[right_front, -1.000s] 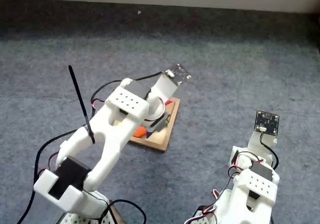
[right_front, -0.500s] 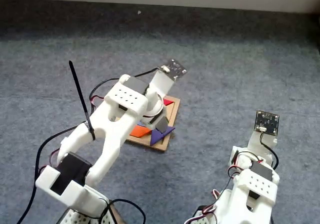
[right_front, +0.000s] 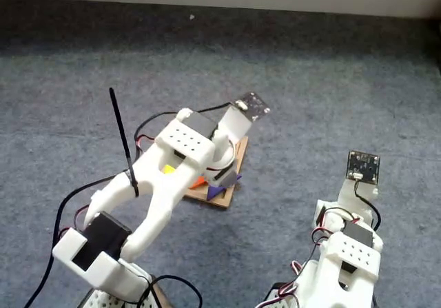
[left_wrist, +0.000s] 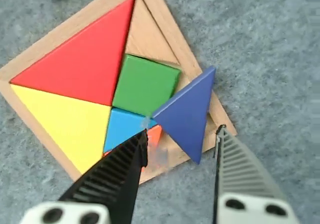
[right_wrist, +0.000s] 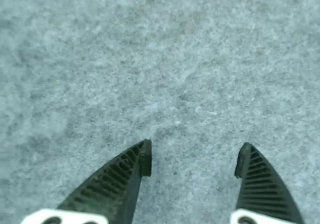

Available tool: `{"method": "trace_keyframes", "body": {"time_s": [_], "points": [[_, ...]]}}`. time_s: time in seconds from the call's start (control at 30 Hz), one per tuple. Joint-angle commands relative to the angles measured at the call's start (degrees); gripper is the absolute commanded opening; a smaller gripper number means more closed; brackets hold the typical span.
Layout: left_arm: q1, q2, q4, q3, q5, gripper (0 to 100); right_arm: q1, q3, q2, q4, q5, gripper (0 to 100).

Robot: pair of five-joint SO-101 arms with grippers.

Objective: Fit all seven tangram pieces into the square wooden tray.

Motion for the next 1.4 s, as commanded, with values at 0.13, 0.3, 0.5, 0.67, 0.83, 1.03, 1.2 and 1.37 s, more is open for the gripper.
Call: {"method": "trace_keyframes", "body": {"time_s": [0.13,0.3,0.5,0.67,0.83,1.03,1.2,1.37], "points": [[3.3,-0.04,-5.89,5.05,-0.26,26,-0.84,0.04,-0.75,-1.19,0.0,26.5],[3.21,0.04,-6.86,6.99,-0.26,27,-0.84,0.04,-0.75,-1.19,0.0,26.5],[1.36,0.04,-13.71,9.89,-0.26,27,-0.84,0.04,-0.75,-1.19,0.0,26.5],[1.63,0.04,-13.54,10.07,-0.26,27,-0.84,0.04,-0.75,-1.19,0.0,26.5],[1.63,4.0,-12.57,6.55,-0.26,27,-0.84,0.04,-0.75,-1.19,0.0,26.5],[3.38,10.51,-2.29,0.48,-4.13,25,-0.84,0.13,-0.75,-1.19,0.0,26.5],[5.23,10.68,-0.09,1.36,-4.22,19,-0.84,0.13,-0.75,-1.19,0.0,26.5],[6.29,10.68,2.64,1.54,-3.25,19,-0.84,0.13,-0.75,-1.19,0.0,26.5]]}}
